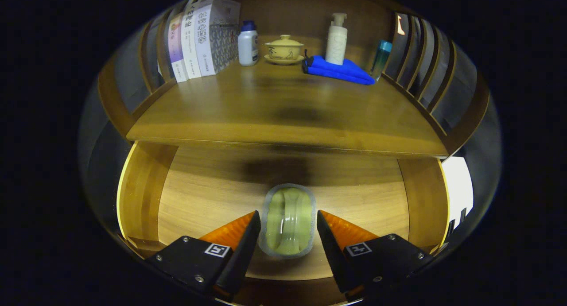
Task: Pull open the drawer, take out the items inside it, and place them on the countertop above the cabinet.
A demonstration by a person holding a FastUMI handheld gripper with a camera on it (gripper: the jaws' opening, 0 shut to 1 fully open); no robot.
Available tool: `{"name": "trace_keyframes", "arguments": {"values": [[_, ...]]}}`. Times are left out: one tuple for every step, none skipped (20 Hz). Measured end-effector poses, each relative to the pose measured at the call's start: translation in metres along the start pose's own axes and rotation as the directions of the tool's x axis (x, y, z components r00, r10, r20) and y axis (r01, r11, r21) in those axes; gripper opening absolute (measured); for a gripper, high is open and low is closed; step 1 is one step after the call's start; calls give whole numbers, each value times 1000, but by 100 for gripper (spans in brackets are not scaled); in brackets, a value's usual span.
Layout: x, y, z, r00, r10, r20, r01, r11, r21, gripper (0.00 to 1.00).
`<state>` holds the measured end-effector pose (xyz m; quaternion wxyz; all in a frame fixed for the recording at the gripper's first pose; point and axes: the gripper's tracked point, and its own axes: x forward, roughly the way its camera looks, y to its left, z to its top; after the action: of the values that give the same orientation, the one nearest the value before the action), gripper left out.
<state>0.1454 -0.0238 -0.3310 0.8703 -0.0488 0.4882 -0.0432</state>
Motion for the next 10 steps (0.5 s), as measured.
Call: {"name": "trace_keyframes", "arguments": {"values": [[5,-3,-3,1000,-5,-11,5,1000,0,78],[9,-4,-6,1000,-6,-24,7,1000,6,74],[13,-4,-13,999,-8,-52,9,1000,8,71],[16,-6,-20,997,-14,-73,14,1000,4,62],[17,-3,-21,997,1,-78,-1,1000,3,53],[19,4,-20,997,25,-68,-24,1000,19,44],[17,2,-20,998,19,-62,-18,1000,19,38],[16,3,-17,999,17,-50,-16,1000,16,26],[16,3,-19,999,8,-44,-8,1000,5,23],[14,4,-17,999,1,-35,-2,1000,-9,20]]}}
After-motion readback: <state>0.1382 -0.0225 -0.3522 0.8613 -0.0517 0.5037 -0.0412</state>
